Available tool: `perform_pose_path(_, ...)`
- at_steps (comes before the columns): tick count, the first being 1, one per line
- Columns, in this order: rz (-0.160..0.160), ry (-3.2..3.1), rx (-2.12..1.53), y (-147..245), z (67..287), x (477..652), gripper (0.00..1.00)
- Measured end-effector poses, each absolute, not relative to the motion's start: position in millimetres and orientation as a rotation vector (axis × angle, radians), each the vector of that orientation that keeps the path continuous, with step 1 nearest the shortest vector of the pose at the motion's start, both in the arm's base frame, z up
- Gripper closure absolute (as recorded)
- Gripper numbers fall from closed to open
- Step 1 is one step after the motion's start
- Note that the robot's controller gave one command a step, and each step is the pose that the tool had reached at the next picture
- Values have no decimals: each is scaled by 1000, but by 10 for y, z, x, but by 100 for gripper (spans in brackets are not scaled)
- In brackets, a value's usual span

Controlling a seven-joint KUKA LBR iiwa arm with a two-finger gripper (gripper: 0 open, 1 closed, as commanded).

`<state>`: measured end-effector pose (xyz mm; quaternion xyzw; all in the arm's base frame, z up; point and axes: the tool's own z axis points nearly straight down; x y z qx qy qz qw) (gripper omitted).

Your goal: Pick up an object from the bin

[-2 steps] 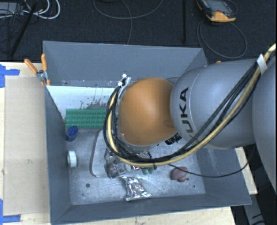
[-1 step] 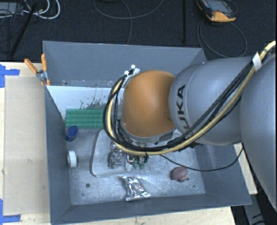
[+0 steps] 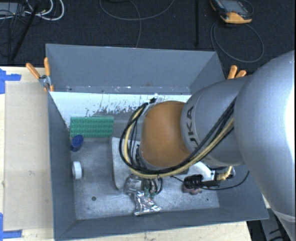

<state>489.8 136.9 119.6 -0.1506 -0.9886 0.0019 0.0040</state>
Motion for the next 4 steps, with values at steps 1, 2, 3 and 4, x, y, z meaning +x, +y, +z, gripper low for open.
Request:
perform_pose_path(1, 7, -3108, -453, 73, 1592, 4742, 100)
perform_pose_path(2, 1, -3107, -445, 121, 1582, 4742, 0)
perform_pose_path(3, -1, -3133, -226, 737, 744, 4814, 0)
perform_pose_path(4, -1, -3127, -235, 726, 769, 4807, 100)
